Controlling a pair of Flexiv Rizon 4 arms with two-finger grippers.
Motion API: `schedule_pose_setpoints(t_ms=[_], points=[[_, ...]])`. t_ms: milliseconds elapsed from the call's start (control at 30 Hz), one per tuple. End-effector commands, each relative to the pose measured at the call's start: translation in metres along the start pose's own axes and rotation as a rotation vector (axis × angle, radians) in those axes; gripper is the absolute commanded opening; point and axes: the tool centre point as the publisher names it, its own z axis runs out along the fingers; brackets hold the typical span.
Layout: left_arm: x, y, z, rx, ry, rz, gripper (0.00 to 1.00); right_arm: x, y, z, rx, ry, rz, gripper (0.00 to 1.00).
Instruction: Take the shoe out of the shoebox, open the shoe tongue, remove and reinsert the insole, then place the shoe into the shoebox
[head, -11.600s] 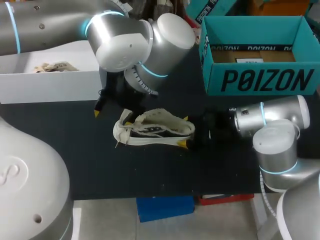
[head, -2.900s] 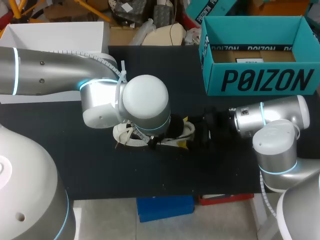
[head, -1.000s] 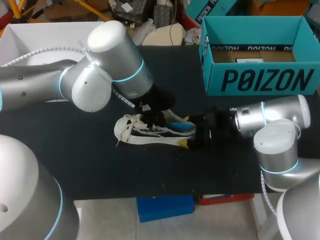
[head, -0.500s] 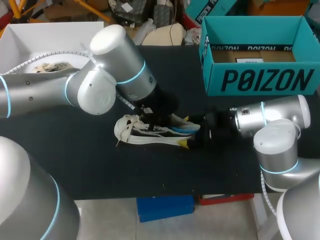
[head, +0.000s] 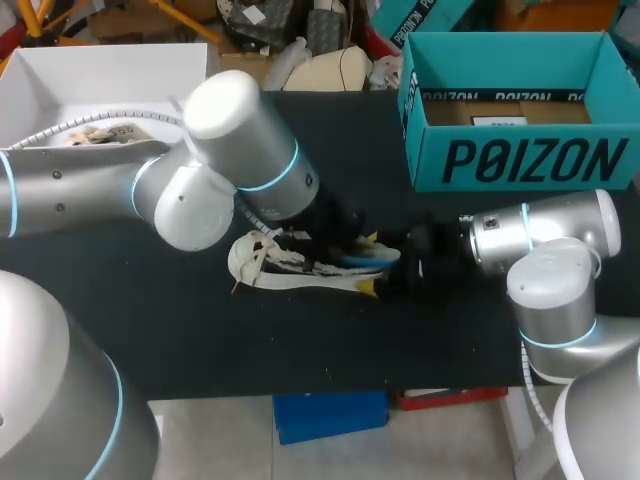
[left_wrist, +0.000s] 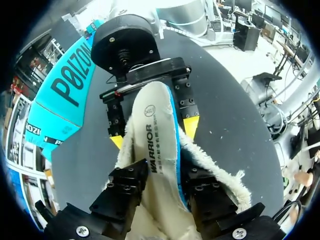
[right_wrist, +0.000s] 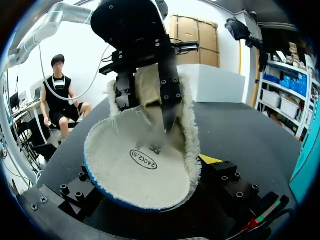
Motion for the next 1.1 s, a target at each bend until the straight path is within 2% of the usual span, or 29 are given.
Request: schedule_pose_setpoints(t_ms=[33,167,433,600,733,900,933,967,1100], points=[[0.000,-0.005,0.015,-0.011,-0.013,0.009,0.41,0.001,-0.001,0.003,0.002,0.000,0.002,0.00],[-0.004,-0.007,0.021,0.001,-0.024,0.011,0.40,0.001,-0.001,0.003,0.002,0.000,0.002,0.00],[-0.015,-0.032,0.020,0.021,-0.077,0.048,0.37,0.001,-0.001,0.003,0.002,0.000,0.002,0.00],[-0.018,-0.043,0.013,0.023,-0.097,0.072,0.26,0.001,-0.001,0.003,0.002,0.000,0.002,0.00],[-0.019,-0.046,0.011,0.003,-0.105,0.083,0.11,0.001,-0.001,0.003,0.002,0.000,0.002,0.00],[-0.017,-0.045,0.010,-0.025,-0.102,0.084,0.13,0.001,-0.001,0.003,0.002,0.000,0.002,0.00],[-0.017,-0.045,0.010,-0.027,-0.102,0.085,0.11,0.001,-0.001,0.003,0.002,0.000,0.002,0.00],[-0.017,-0.044,0.009,-0.027,-0.103,0.084,0.00,0.001,-0.001,0.003,0.002,0.000,0.002,0.00],[-0.014,-0.042,0.001,-0.011,-0.102,0.088,0.00,0.001,-0.001,0.003,0.002,0.000,0.002,0.00]])
